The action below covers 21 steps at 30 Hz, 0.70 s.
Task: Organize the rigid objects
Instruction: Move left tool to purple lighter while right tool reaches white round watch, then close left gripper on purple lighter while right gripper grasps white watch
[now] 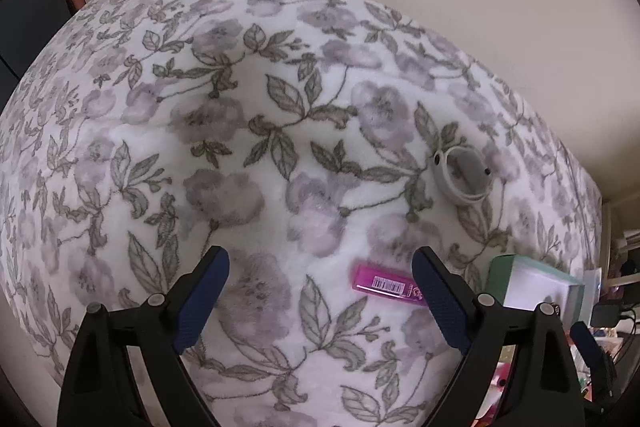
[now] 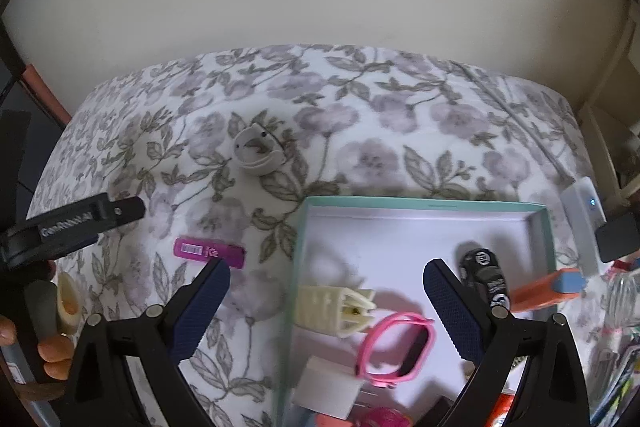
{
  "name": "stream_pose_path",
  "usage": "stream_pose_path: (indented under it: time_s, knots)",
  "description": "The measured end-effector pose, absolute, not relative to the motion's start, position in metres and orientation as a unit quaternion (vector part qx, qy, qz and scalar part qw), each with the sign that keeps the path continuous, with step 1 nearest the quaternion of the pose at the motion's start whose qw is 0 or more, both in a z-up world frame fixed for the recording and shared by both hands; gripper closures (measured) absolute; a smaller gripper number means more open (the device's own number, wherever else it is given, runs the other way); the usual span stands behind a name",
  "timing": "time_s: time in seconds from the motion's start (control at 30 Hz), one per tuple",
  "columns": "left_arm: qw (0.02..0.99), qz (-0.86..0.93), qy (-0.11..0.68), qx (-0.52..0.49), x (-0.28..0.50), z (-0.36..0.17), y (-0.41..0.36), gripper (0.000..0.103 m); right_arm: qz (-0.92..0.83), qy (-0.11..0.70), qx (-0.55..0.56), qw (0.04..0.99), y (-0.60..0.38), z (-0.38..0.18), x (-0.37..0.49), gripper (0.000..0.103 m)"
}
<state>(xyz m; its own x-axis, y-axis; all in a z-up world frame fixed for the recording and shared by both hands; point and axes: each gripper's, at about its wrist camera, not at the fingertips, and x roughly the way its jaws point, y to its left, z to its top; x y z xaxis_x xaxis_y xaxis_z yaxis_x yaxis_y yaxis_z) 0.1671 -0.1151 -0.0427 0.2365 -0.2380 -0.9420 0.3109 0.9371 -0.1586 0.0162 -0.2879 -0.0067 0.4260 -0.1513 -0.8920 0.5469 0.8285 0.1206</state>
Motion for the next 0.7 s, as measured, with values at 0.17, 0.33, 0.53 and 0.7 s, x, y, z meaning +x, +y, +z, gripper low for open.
stream_pose_path:
  time_s: [0.17, 0.33, 0.53, 0.7]
  knots:
    - [0.772, -0.196, 0.602, 0.054, 0.158, -0.055, -0.129, 0.01, -0.219, 0.499, 0.199, 0.815, -0.287, -0.014, 0.02, 0.004]
    - [0.757, -0.22, 0.609, 0.084, 0.147, -0.071, -0.147, 0.01, -0.232, 0.501, 0.201, 0.809, -0.294, -0.016, 0.015, 0.004]
    - [0.757, -0.236, 0.6, 0.107, 0.138, -0.078, -0.159, 0.01, -0.239, 0.5, 0.207, 0.806, -0.301, -0.017, 0.011, 0.004]
    - [0.756, -0.25, 0.594, 0.117, 0.134, -0.083, -0.17, 0.01, -0.241, 0.5, 0.207, 0.805, -0.304, -0.019, 0.008, 0.004]
